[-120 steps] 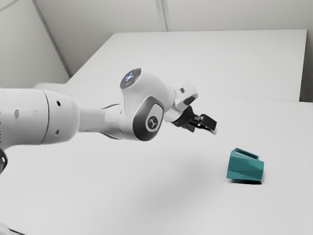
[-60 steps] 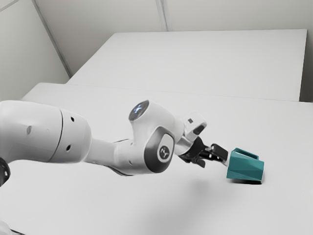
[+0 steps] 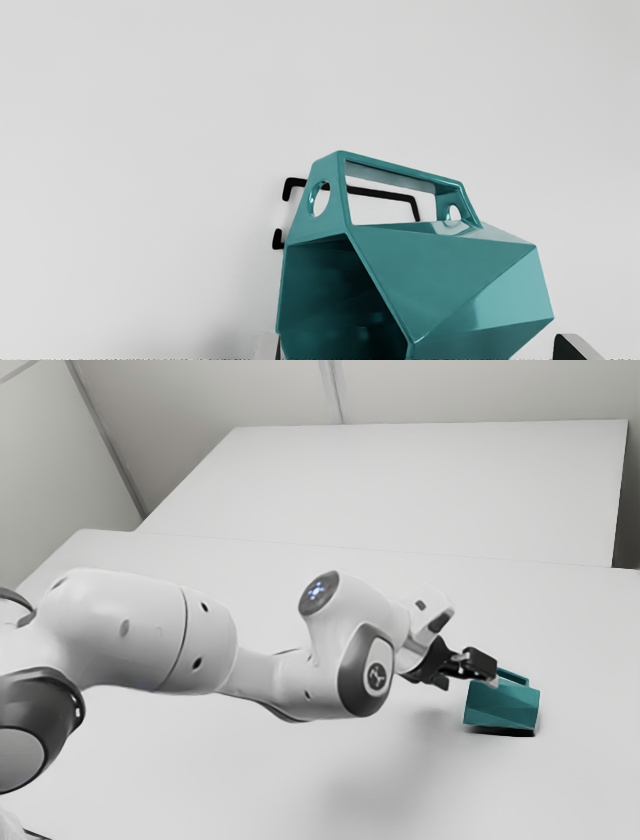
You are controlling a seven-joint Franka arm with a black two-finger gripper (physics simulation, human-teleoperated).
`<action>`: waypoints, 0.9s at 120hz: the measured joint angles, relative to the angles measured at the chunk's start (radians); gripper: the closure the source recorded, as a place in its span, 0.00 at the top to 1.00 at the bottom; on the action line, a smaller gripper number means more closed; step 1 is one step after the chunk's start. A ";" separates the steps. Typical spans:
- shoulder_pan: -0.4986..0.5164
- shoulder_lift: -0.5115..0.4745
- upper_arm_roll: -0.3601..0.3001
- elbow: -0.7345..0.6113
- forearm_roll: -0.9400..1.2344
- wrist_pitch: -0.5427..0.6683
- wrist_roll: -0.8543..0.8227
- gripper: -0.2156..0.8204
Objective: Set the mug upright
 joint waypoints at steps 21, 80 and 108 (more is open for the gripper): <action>-0.015 0.030 -0.007 0.010 -0.027 0.015 -0.004 0.78; -0.039 0.080 -0.010 0.058 -0.035 0.037 -0.011 0.59; -0.043 0.085 -0.010 0.110 -0.027 0.038 -0.012 0.48</action>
